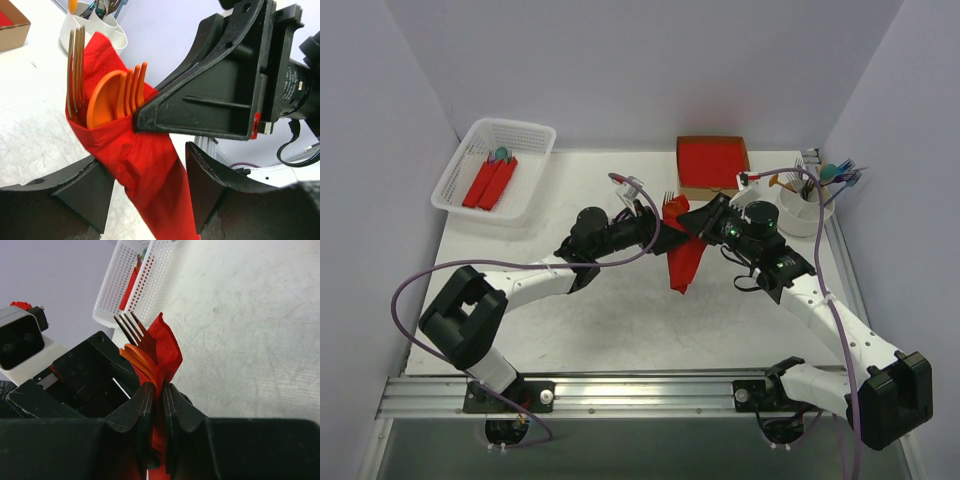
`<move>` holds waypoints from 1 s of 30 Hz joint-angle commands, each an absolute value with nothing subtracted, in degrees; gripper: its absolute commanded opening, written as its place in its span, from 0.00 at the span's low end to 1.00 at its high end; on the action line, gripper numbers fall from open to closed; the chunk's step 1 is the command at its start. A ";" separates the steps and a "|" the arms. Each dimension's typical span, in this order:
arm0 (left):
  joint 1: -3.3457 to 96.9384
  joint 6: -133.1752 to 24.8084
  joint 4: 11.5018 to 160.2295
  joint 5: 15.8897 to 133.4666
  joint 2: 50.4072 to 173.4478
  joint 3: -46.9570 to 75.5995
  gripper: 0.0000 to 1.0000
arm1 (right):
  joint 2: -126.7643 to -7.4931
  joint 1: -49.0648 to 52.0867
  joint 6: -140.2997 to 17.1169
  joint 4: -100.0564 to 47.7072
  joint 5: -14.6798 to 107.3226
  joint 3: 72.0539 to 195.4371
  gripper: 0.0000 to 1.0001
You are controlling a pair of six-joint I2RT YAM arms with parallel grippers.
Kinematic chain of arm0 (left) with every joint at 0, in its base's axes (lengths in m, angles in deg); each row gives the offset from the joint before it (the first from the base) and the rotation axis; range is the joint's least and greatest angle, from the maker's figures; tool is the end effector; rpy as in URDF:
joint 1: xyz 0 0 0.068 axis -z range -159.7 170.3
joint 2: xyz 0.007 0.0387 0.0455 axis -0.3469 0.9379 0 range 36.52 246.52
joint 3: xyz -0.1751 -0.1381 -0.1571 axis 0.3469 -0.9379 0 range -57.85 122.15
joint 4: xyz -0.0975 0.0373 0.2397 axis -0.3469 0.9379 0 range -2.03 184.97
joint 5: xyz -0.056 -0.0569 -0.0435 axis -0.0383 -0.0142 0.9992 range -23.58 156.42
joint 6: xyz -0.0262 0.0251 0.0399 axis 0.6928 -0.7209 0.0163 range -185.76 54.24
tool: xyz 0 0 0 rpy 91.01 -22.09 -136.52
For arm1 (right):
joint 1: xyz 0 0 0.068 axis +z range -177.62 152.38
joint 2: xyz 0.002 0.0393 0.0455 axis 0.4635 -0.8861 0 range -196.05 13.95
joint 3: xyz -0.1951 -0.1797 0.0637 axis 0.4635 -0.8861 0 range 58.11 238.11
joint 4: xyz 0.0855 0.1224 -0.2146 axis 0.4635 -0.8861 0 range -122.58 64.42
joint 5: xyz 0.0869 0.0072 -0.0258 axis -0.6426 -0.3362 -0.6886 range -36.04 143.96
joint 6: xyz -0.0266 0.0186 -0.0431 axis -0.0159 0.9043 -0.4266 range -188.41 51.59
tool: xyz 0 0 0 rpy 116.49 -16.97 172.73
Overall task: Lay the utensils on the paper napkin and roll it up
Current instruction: Roll the napkin.
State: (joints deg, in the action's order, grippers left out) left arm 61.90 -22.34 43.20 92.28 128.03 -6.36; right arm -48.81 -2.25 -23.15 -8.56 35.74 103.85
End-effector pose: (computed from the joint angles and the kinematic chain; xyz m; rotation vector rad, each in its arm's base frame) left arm 0.2580 -0.2499 0.2746 0.3852 1.6559 -1.4904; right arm 0.2292 0.1210 0.3338 0.0249 1.7062 1.1943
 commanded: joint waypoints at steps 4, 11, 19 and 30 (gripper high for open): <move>61.69 -21.38 37.96 94.01 128.81 -3.36 0.55 | -46.52 -1.60 -22.44 -4.66 36.56 103.38 0.00; 61.69 -21.03 37.43 94.63 129.33 -3.27 0.36 | -46.60 -1.51 -22.53 -4.57 36.74 103.46 0.00; 61.69 -20.32 36.20 95.95 129.77 -2.74 0.15 | -46.60 -1.42 -23.14 -4.84 36.91 103.20 0.00; 60.02 -15.84 32.16 99.90 131.18 -3.79 0.02 | -45.20 -1.51 -26.30 -6.59 37.70 103.90 0.35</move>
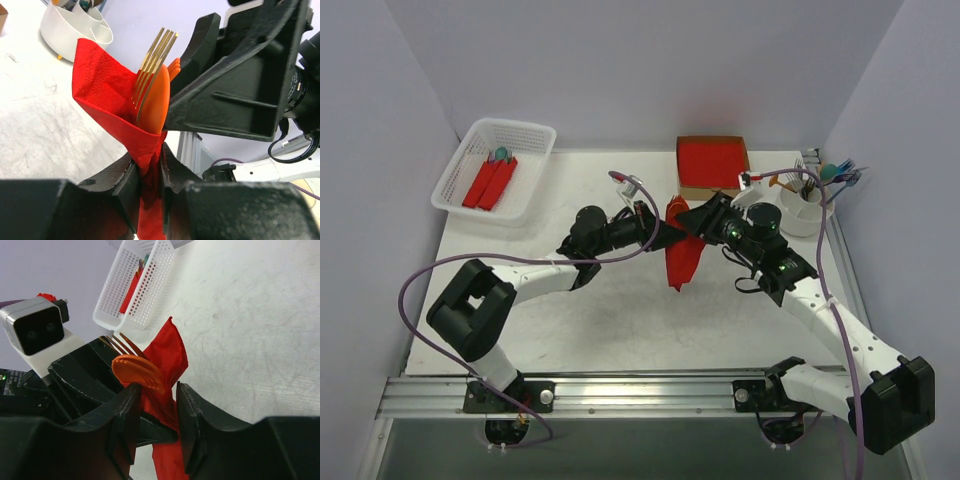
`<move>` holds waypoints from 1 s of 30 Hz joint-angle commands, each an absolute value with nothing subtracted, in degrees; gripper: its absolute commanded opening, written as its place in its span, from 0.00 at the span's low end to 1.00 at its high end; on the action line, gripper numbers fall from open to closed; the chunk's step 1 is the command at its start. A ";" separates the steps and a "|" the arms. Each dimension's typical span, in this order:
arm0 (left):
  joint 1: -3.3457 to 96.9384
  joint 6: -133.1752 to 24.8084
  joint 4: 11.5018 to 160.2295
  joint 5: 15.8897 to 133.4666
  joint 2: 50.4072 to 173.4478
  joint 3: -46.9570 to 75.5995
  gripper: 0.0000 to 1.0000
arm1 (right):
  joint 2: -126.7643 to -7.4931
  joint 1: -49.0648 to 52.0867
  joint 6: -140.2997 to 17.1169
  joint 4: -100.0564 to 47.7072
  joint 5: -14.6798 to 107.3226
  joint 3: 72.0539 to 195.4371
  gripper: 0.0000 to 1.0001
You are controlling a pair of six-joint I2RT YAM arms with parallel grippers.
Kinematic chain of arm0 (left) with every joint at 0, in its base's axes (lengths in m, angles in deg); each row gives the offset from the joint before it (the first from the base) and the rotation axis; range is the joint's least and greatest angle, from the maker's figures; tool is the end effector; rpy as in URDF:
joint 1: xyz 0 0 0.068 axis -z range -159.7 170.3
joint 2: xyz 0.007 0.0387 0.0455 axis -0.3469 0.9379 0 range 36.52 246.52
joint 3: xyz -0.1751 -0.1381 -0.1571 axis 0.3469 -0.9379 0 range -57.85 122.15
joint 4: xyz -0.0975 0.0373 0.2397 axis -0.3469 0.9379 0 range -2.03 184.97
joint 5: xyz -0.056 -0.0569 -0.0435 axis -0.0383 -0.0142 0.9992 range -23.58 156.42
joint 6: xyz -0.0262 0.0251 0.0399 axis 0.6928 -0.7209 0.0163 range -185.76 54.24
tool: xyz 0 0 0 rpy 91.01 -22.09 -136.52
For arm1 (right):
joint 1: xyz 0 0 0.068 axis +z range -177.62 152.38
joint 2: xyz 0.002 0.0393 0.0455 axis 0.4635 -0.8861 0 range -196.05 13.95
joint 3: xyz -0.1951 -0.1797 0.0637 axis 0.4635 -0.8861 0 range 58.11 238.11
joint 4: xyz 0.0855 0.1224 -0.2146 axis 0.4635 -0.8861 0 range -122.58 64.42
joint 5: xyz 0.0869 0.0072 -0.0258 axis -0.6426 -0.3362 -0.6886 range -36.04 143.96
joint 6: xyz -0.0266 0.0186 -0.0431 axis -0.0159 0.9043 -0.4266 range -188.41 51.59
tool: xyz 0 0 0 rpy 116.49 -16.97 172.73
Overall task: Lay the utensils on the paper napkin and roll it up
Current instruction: Roll the napkin.
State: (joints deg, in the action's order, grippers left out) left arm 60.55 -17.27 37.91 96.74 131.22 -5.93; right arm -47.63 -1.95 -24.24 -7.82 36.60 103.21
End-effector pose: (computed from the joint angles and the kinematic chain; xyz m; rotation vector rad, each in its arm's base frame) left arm 0.2677 -0.2503 0.2675 0.3799 1.6472 -1.5964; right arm 0.2246 0.1198 0.3361 0.0110 1.6778 1.1778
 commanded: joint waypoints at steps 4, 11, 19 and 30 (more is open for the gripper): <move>59.76 -15.67 32.51 100.17 130.83 -4.06 0.02 | -44.67 -1.69 -27.27 -7.91 37.88 104.51 0.42; 58.88 -12.95 31.46 101.92 130.74 -4.15 0.02 | -43.88 -3.09 -30.34 -8.27 36.04 104.17 0.62; 58.18 -7.85 30.32 107.37 129.69 -4.15 0.02 | -46.60 -8.63 -32.73 -0.38 17.08 103.38 0.74; 57.65 -1.26 25.31 111.59 128.54 -4.67 0.02 | -48.98 -6.88 -30.71 6.23 10.46 102.67 0.72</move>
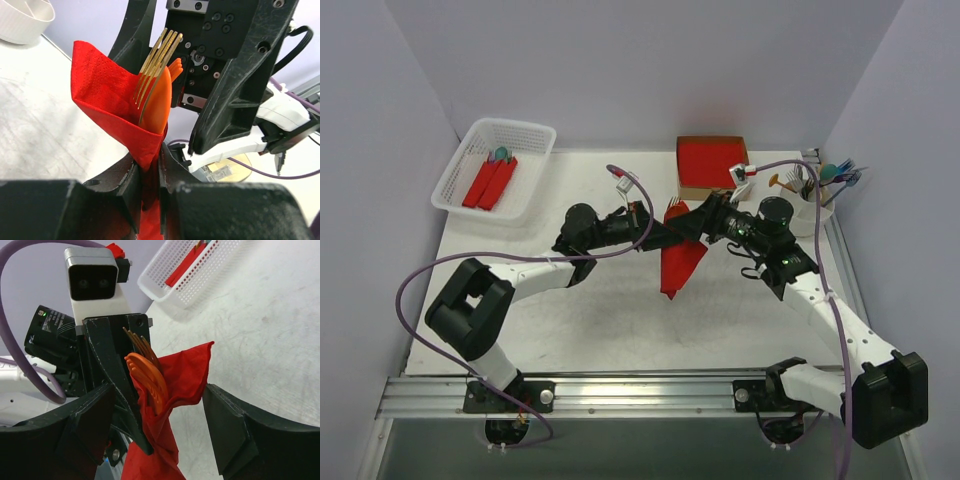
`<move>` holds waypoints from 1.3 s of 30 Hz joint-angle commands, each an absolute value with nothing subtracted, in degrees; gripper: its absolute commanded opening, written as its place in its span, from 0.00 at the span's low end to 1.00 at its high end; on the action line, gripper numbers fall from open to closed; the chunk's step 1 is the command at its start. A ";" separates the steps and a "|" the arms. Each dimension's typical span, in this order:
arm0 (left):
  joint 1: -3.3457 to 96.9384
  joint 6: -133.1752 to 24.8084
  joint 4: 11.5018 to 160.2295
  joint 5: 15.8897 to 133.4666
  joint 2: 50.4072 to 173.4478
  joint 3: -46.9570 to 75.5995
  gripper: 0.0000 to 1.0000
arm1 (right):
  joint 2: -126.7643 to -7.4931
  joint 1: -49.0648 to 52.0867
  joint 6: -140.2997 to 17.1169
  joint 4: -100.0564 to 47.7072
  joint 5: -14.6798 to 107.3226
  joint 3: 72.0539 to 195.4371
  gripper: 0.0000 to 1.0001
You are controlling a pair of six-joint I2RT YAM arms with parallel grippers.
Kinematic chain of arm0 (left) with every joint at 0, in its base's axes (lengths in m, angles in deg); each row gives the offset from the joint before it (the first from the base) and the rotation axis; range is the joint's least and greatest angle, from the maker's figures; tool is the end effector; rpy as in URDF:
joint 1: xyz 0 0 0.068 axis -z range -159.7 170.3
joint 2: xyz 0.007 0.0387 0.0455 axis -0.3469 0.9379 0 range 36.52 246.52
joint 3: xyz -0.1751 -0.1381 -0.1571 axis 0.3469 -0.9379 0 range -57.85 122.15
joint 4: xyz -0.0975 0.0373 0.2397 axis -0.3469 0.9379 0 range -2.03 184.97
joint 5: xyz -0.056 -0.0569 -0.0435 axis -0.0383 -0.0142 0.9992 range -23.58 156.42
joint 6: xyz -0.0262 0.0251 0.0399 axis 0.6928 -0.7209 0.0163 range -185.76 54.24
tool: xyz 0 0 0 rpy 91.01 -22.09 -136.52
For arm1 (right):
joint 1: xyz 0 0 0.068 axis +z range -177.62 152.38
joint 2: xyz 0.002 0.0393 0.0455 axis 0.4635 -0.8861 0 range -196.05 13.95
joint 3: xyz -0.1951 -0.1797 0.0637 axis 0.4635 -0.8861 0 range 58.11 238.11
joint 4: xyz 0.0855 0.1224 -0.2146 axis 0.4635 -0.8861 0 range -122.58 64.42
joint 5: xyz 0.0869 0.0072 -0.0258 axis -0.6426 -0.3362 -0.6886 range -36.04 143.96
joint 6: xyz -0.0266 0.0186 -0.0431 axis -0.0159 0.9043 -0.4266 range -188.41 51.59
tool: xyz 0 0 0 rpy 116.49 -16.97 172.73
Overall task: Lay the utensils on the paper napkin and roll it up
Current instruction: Roll the napkin.
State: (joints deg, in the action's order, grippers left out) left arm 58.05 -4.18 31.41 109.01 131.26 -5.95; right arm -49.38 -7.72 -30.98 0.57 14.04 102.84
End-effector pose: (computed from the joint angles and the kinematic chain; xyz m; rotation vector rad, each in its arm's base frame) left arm 0.2695 -0.2392 0.2778 0.4258 1.6483 -1.8651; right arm 0.2304 0.1077 0.3414 -0.3833 1.5667 1.2905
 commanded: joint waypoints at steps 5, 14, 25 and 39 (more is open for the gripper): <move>57.65 2.52 22.06 112.73 128.98 -4.76 0.03 | -48.98 -6.26 -29.82 7.46 10.11 102.06 0.56; 57.74 7.01 17.04 113.79 130.30 -5.11 0.02 | -48.63 -6.08 -25.96 12.47 9.14 100.74 0.35; 57.74 6.14 18.79 114.14 130.30 -5.47 0.07 | -47.84 -5.99 -24.46 14.06 9.93 100.04 0.02; 57.65 -0.72 27.14 113.70 127.32 -5.29 0.50 | -48.10 -5.91 -25.25 7.91 13.53 101.44 0.00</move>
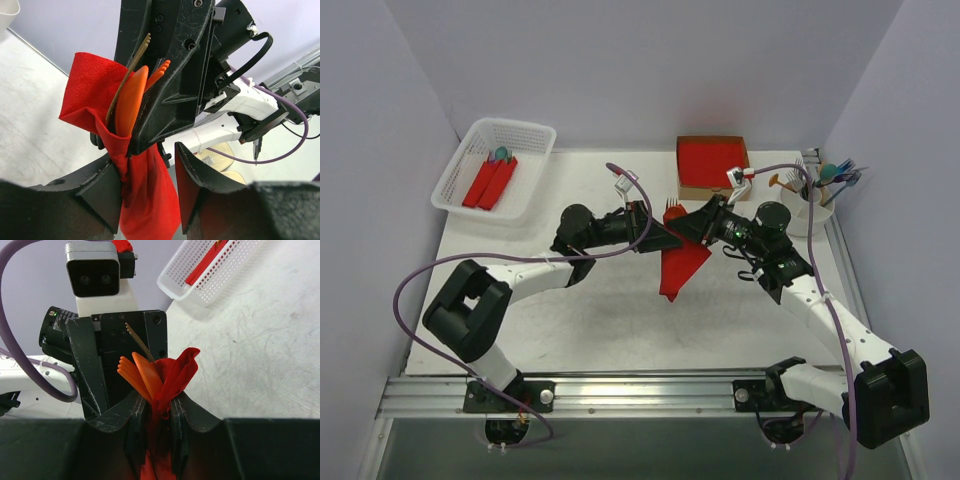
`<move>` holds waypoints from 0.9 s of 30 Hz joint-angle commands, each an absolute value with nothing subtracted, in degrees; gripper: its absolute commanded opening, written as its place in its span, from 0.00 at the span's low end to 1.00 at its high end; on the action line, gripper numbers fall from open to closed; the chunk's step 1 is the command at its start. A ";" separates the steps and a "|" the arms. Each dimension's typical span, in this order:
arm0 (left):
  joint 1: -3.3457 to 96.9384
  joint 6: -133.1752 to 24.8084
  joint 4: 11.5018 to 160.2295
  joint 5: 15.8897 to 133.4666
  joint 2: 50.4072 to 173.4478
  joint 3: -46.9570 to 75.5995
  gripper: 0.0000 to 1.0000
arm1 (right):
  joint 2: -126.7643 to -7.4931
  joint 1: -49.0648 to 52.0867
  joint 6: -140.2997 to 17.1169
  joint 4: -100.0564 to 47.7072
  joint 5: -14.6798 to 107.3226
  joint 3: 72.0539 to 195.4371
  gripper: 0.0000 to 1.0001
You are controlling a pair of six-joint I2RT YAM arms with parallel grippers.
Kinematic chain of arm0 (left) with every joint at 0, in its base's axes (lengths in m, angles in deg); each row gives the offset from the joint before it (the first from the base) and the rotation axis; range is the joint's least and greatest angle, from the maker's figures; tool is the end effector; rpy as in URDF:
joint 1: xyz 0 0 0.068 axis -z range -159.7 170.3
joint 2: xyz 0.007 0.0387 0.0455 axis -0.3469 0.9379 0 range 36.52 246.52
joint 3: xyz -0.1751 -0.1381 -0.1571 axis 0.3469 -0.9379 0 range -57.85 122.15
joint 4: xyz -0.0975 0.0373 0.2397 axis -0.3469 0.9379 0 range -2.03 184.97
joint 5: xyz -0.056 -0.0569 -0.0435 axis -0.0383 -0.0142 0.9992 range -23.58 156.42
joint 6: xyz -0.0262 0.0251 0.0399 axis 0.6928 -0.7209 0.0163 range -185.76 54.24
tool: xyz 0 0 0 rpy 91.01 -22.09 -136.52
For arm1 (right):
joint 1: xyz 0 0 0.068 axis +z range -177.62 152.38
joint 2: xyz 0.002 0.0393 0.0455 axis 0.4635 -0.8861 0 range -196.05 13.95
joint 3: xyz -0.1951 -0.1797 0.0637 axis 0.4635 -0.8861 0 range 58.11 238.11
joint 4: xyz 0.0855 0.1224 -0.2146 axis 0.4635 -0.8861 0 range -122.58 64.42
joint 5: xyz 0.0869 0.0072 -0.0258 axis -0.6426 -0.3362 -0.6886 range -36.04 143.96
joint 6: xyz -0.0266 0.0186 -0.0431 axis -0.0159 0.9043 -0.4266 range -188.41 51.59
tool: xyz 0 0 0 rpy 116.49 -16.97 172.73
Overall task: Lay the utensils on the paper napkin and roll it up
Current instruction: Roll the napkin.
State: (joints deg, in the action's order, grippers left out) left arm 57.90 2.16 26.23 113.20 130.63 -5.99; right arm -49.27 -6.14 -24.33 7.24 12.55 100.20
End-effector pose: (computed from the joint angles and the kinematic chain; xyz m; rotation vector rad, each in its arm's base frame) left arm 0.2641 -0.2362 0.2893 0.4696 1.6055 -1.9806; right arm 0.2239 0.1134 0.3372 -0.3721 1.5381 1.4104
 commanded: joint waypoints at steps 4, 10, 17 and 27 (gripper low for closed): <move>57.74 -2.04 28.47 113.44 127.22 -4.94 0.50 | -48.54 -5.82 -24.81 7.82 14.06 101.53 0.00; 57.83 -3.80 30.13 113.09 127.49 -4.59 0.52 | -48.71 -5.03 -24.46 7.73 15.46 101.79 0.00; 58.18 -8.98 36.98 111.42 126.35 -3.71 0.56 | -48.71 -4.41 -24.11 7.56 16.34 101.88 0.00; 58.79 -10.13 38.14 111.59 127.57 -1.51 0.54 | -49.42 -3.27 -24.11 7.91 17.05 102.14 0.00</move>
